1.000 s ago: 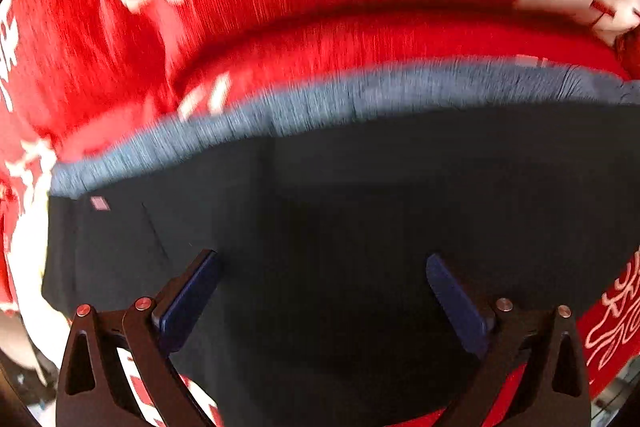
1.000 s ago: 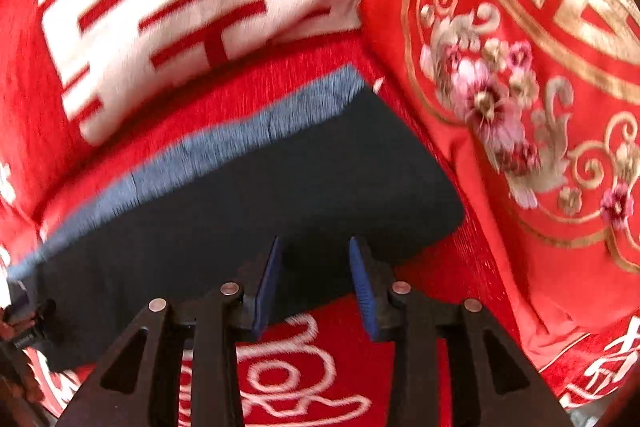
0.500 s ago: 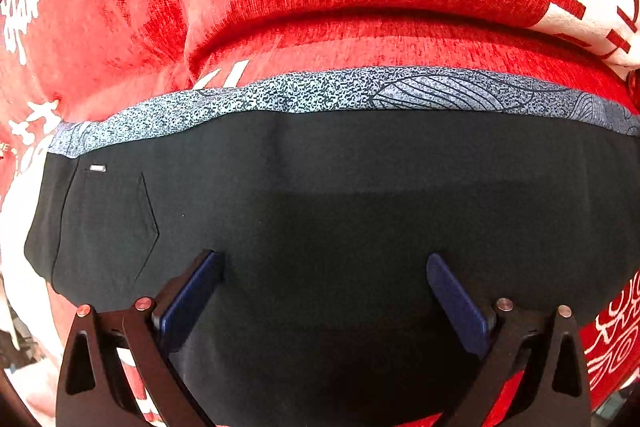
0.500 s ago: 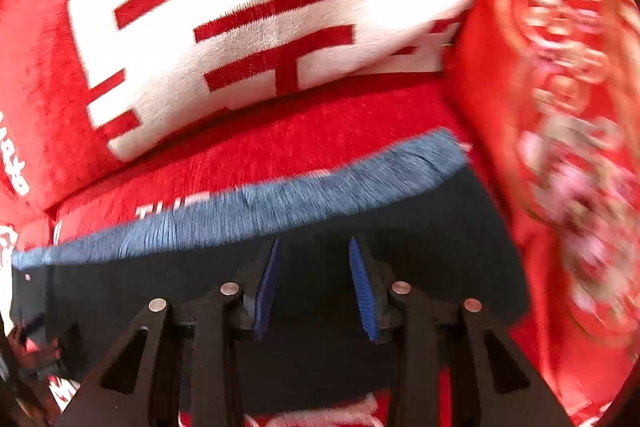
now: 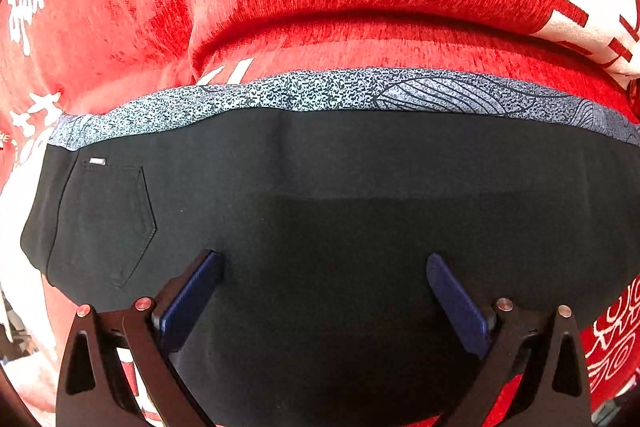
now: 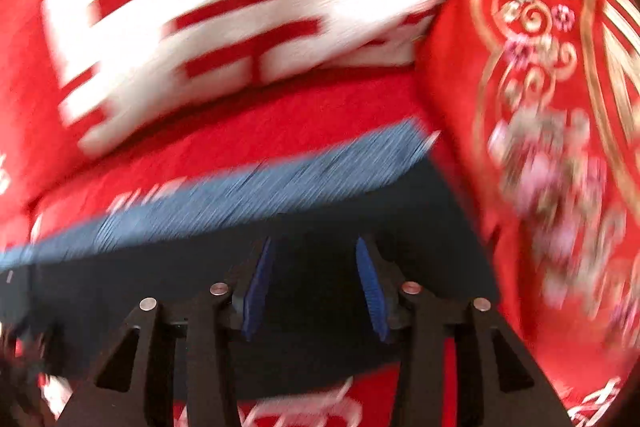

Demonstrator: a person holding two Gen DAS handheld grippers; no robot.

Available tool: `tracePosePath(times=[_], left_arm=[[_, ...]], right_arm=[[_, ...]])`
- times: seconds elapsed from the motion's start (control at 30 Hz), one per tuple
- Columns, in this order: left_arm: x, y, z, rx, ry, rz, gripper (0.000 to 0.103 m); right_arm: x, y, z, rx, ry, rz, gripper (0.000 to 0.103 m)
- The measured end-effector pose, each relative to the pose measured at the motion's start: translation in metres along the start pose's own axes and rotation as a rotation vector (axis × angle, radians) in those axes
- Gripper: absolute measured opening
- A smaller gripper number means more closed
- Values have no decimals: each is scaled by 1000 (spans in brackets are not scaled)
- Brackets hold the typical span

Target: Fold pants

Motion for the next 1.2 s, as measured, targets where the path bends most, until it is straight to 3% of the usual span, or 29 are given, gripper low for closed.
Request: tracePosePath(times=[0.07,0.17,0.23,0.33,0.43,0.73,1.1,1.2], left_arm=[[1,-1,1,-9,-9,10,103],[1,-3,6,-22,-17,39,103],[-3,0,7,-12,-12,59,103],[-4,1,7,10,14,61,103],[-1,1,7,25,42,48,103],[2,-2,7,34,51,52,103],[-8,2,16,87,58,96,103],[-24,12,16,120,33,55,103]], right_arm=[[20,-3,-24,10,66,-3,51],[35,-21,-43,29,132,-73,57],[37,-24,-49,-25,140,-99,59],[38,-20,-58,-18,125,-92,59],[35,-25,-45,-5,122,-85,60],[39,-25,-49,-6,132,-87,61],[36,-28,-42,16,138,-64,63],[34,-28,-41,37,147,-42,65]])
Point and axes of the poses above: each gripper's, at about its wrist camera, not at the fingertips, and y roughly against the way its jaws point, x to its left, z to its top, the point moved 2 cm from there along -y, roughly the way its jaws point, and after that the axes turned 14 degrees about x, right-handed, at the moved point
